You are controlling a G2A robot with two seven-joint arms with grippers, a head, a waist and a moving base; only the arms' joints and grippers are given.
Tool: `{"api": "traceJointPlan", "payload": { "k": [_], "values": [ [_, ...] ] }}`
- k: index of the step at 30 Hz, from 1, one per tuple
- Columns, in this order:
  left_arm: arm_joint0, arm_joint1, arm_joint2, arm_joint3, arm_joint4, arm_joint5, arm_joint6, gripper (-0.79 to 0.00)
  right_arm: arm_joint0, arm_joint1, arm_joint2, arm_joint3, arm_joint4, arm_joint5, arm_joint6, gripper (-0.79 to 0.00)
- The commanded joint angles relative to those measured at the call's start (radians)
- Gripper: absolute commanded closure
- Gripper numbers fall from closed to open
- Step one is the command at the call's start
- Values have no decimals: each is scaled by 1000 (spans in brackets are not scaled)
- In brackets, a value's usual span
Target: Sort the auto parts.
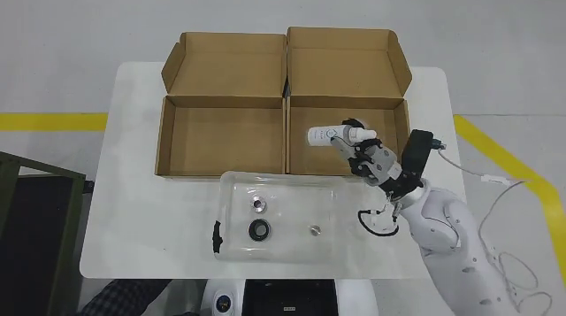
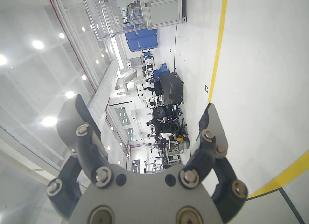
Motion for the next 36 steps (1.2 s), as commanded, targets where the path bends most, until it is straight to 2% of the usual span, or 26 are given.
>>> {"api": "traceJointPlan", "payload": {
  "k": [1,10,21,36],
  "values": [
    [0,0,0,0,0,0,0,-785,14,-3,-11,4,-48,39,-2,0],
    [0,0,0,0,0,0,0,-785,82,-10,-49,18,-240,174,71,0],
    [0,0,0,0,0,0,0,-785,223,-29,-148,119,-312,218,223,0],
    [0,0,0,0,0,0,0,-785,392,-72,-288,302,-350,290,314,0]
  ]
}}
